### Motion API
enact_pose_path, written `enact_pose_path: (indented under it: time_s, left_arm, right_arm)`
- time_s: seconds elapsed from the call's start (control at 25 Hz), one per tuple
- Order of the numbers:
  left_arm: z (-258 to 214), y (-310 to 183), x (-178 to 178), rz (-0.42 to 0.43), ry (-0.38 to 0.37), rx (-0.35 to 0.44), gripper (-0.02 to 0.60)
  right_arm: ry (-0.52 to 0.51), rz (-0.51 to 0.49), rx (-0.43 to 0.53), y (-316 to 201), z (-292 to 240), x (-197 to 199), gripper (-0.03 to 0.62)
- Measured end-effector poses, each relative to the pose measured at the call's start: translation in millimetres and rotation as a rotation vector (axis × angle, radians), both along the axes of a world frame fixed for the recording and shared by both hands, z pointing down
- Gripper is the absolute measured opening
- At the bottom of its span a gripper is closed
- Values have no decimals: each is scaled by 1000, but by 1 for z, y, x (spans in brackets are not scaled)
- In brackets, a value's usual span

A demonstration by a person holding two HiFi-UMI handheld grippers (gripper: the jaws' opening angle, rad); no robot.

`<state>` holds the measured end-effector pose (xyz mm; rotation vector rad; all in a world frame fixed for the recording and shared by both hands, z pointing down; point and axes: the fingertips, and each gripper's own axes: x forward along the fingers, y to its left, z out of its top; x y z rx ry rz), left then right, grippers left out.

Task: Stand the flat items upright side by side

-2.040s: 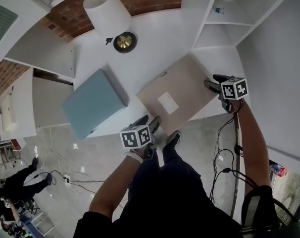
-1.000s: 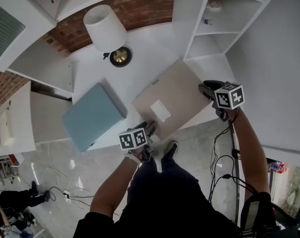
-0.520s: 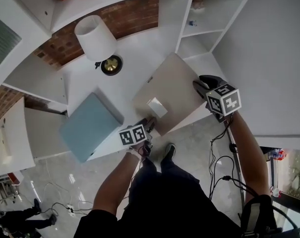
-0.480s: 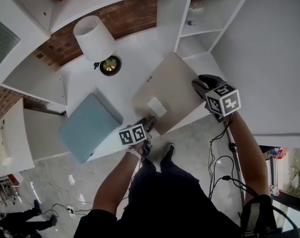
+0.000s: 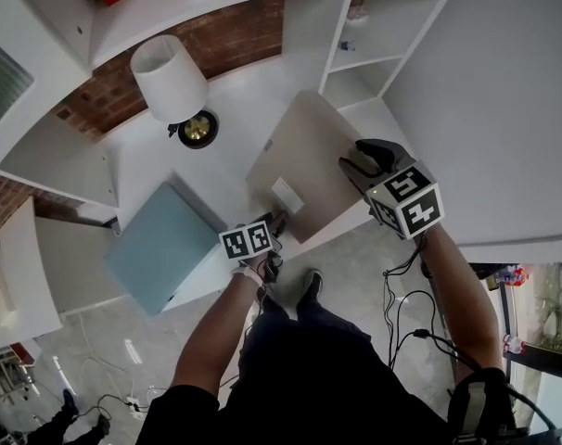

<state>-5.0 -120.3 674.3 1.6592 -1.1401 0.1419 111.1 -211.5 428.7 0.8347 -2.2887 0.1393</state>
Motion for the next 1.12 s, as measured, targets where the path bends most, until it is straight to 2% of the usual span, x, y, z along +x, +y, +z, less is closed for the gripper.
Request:
enact_pose_path:
  time_s: [0.24,0.4,0.6,0.72,1.12]
  left_arm:
    - [4,6,-11,47,-28,-13,187]
    - [-1,13,-19,65,-58,-5,187]
    - [-22,22,-32,35,23,45,187]
    - [-22,23,-32,34,45,48,187]
    - [-13,15,-37,51,29,39,187]
  right_arm:
    - [18,-107,15,42,-21,-45,187]
    - [32,-111,-11,60,-24,-64,187]
    - [17,-96,-39,75,-23,-77,195]
    - [-12,-98,-55,85,-27,-86,192]
    - [-8,-124,-67,114,-34,-127,207]
